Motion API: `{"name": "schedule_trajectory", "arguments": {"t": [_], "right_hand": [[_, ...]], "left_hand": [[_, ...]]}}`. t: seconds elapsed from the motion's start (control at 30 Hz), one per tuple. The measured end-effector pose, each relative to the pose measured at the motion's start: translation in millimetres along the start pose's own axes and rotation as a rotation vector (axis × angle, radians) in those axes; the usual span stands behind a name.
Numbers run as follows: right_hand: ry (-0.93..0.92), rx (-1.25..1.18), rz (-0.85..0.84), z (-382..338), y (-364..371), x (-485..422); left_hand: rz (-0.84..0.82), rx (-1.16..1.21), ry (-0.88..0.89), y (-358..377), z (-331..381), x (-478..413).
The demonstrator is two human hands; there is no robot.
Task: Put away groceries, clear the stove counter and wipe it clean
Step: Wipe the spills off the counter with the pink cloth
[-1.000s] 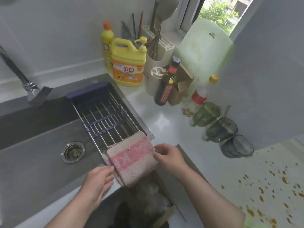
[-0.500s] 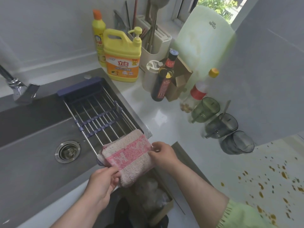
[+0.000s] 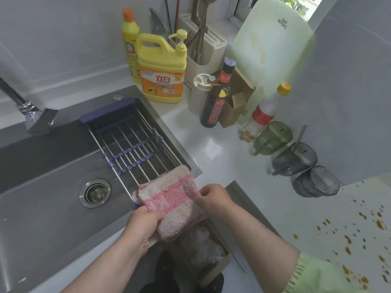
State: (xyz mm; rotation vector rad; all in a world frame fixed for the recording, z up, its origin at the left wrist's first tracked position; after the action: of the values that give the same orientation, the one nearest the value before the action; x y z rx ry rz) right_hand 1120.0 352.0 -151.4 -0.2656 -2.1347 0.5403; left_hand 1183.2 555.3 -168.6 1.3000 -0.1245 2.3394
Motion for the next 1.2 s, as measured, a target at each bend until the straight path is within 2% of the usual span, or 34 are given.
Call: {"name": "schedule_trajectory", "arguments": {"t": [0.17,0.3,0.37,0.53,0.6,0.7,0.8,0.87,1.07,1.2], "right_hand": [[-0.069,0.049,0.047,-13,-7,8],[-0.141,-0.092,0.095,-21,-16,23],[-0.144,-0.155,0.058,-24,-17,26],[-0.019,-0.308,-0.088,-23,-14,31],[-0.065,-0.393,-0.075,-31,-20,37],[-0.187,-0.371,-0.043,-55,-34,52],[-0.280,-0.382,-0.018,-78,-47,66],[-0.305,-0.528,-0.049,-89,-52,73],[-0.104,-0.869,-0.260,-110,-38,90],[-0.195,-0.876,-0.234,-127,-43,100]], "left_hand": [[-0.028,0.009,0.078,1,4,2],[0.020,-0.070,0.232,-9,22,11],[0.038,-0.090,0.287,-15,32,18],[-0.014,-0.223,0.391,-22,57,33],[-0.031,-0.328,0.474,-22,75,44],[0.025,-0.428,0.570,-30,103,59],[-0.029,-0.295,0.587,-33,124,70],[-0.077,-0.223,0.619,-29,140,81],[-0.280,-0.107,0.737,-1,190,113],[-0.368,-0.089,0.760,7,213,124]]}}
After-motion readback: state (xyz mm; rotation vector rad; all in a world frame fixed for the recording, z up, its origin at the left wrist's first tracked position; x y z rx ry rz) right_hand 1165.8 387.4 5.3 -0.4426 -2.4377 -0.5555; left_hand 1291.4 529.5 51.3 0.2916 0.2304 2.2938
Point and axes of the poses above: each hand's wrist, its own x-axis away from the middle knuckle, its own y-axis out of the palm, z = x × y, the point moved 9 cm from there along -x, towards the middle knuckle, and after that the axes turned 11 degrees about -z, right-handed, at the moved point
